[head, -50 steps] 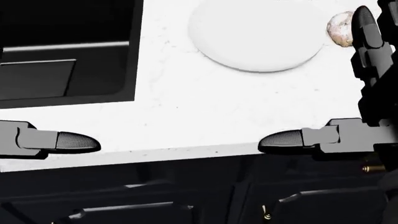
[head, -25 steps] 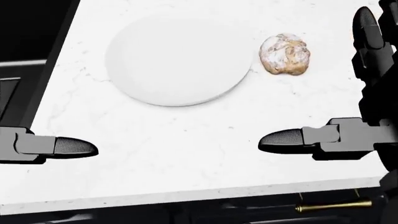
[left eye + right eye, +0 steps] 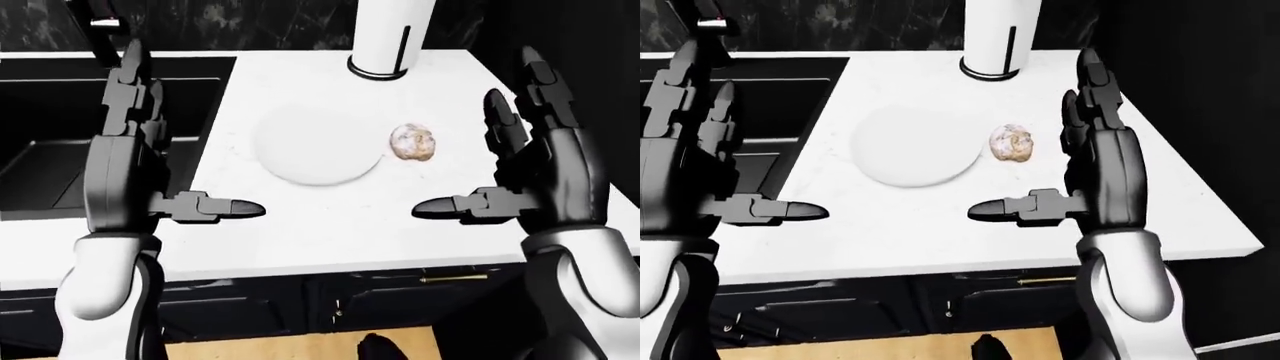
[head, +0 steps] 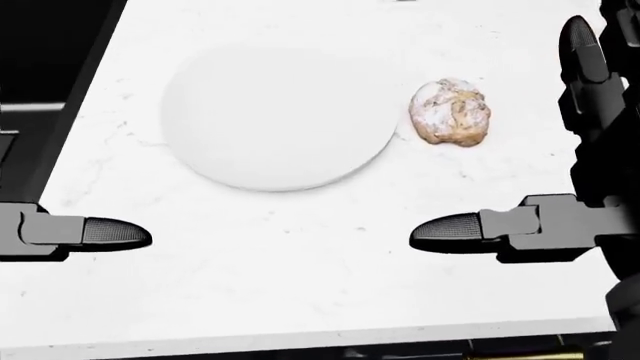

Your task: Place the pastries on the plates.

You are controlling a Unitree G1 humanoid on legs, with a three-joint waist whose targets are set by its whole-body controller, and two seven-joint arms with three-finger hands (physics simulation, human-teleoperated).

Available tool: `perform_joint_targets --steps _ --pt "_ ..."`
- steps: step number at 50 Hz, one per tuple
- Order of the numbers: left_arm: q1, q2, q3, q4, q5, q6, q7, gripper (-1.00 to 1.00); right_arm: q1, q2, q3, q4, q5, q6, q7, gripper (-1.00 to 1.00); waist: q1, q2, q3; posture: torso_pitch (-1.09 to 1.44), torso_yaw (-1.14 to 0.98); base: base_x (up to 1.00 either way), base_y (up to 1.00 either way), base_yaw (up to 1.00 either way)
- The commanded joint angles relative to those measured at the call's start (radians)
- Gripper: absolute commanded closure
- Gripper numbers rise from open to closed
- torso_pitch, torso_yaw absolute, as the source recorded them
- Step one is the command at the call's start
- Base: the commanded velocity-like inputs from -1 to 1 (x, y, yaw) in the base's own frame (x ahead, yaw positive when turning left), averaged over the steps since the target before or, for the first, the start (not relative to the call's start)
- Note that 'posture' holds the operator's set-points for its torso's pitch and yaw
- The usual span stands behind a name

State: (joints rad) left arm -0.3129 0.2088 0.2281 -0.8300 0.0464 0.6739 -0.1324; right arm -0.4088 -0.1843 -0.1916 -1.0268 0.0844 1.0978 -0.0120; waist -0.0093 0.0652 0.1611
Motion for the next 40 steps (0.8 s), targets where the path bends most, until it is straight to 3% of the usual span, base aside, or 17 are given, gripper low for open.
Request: perform_joint_targets --steps 1,4,5,6,7,8,9,18,21,22,28,36,40 --pt "-0.013 0.003 0.002 -0.020 -0.001 -0.026 0.001 -1.00 -0.017 -0.008 -0.006 -0.016 -0.005 -0.027 -0.003 -1.00 -0.003 0.007 -0.012 0.31 0.00 0.00 -0.87 0.00" --pt "-0.012 0.003 0.000 -0.017 0.001 -0.029 0.003 -1.00 -0.021 -0.008 -0.009 -0.017 -0.004 -0.029 -0.005 -1.00 0.001 -0.005 0.000 0.31 0.00 0.00 -0.64 0.00" --pt "-0.012 0.003 0.001 -0.019 0.000 -0.028 0.002 -1.00 -0.020 -0.008 -0.010 -0.017 -0.005 -0.029 -0.005 -1.00 0.019 -0.056 -0.006 0.31 0.00 0.00 0.00 0.00" --pt "-0.013 0.004 0.003 -0.019 0.000 -0.027 0.002 -1.00 -0.020 -0.006 -0.013 -0.016 -0.004 -0.031 -0.007 -1.00 0.030 -0.081 0.011 0.31 0.00 0.00 0.00 0.00" --pt "-0.013 0.005 0.004 -0.019 -0.001 -0.026 0.001 -1.00 -0.023 -0.008 -0.011 -0.017 -0.004 -0.032 -0.007 -1.00 0.043 -0.120 0.009 0.31 0.00 0.00 0.00 0.00" --pt "-0.015 0.006 0.005 -0.019 -0.001 -0.025 0.001 -1.00 -0.027 -0.012 -0.007 -0.016 -0.006 -0.029 -0.008 -1.00 0.047 -0.177 -0.009 0.31 0.00 0.00 0.00 0.00" --pt "-0.017 0.008 0.006 -0.018 -0.001 -0.025 0.000 -1.00 -0.030 -0.013 -0.006 -0.014 -0.007 -0.027 -0.008 -1.00 0.035 -0.130 0.017 0.31 0.00 0.00 0.00 0.00" --pt "-0.022 0.014 0.009 -0.017 0.000 -0.017 -0.002 -1.00 -0.081 -0.029 0.020 0.014 -0.043 0.012 0.004 -1.00 0.013 -0.069 0.008 0.31 0.00 0.00 0.00 0.00" --pt "-0.015 0.012 0.011 -0.015 0.000 -0.025 -0.001 -1.00 -0.118 -0.041 0.036 0.029 -0.060 0.038 0.010 -1.00 0.002 -0.021 -0.011 0.31 0.00 0.00 0.00 0.00" --pt "-0.014 0.011 0.012 -0.016 -0.001 -0.025 -0.001 -1.00 -0.123 -0.040 0.037 0.030 -0.063 0.041 0.014 -1.00 0.006 -0.041 -0.002 0.31 0.00 0.00 0.00 0.00" --pt "-0.010 0.001 0.027 -0.024 -0.026 -0.004 0.011 -1.00 -0.181 -0.061 0.064 0.069 -0.110 0.079 0.045 -1.00 0.014 -0.058 -0.002 0.31 0.00 0.00 0.00 0.00" --pt "-0.010 0.011 0.041 -0.037 -0.075 0.022 0.038 -1.00 -0.299 -0.089 0.087 0.160 -0.192 0.134 0.105 -1.00 0.018 -0.062 0.001 0.31 0.00 0.00 0.00 0.00" --pt "-0.015 0.016 0.049 -0.037 -0.092 0.032 0.045 -1.00 -0.326 -0.091 0.102 0.230 -0.232 0.100 0.127 -1.00 0.018 -0.059 0.002 0.31 0.00 0.00 0.00 0.00"
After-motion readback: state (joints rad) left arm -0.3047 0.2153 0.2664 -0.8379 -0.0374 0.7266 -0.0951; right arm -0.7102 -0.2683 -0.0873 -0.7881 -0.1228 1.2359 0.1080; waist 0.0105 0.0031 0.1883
